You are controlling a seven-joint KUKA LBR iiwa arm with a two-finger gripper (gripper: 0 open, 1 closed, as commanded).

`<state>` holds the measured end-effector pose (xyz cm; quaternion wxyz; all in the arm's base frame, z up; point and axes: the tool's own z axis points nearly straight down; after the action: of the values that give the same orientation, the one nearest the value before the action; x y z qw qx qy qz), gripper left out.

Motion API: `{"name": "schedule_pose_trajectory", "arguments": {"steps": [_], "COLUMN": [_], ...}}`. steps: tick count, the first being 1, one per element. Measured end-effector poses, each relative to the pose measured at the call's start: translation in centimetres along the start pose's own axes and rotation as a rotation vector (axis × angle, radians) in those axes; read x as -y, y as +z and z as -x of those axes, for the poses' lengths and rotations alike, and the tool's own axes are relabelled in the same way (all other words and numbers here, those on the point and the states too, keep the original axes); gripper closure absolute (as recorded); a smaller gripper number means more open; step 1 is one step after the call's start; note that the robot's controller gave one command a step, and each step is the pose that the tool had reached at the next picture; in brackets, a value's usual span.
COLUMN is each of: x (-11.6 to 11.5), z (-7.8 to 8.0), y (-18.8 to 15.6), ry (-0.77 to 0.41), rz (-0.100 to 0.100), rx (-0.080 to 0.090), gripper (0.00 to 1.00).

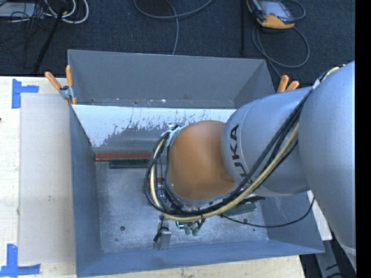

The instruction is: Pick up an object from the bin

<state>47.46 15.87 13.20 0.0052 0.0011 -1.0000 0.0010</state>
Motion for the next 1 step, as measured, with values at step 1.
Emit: {"name": "schedule_pose_trajectory", "arguments": {"steps": [1], "x": [0.09], "z": [0.22], "y": [-0.38], "ry": [0.004], "rz": [0.002], "rx": [0.007], "gripper": [0.00]}}
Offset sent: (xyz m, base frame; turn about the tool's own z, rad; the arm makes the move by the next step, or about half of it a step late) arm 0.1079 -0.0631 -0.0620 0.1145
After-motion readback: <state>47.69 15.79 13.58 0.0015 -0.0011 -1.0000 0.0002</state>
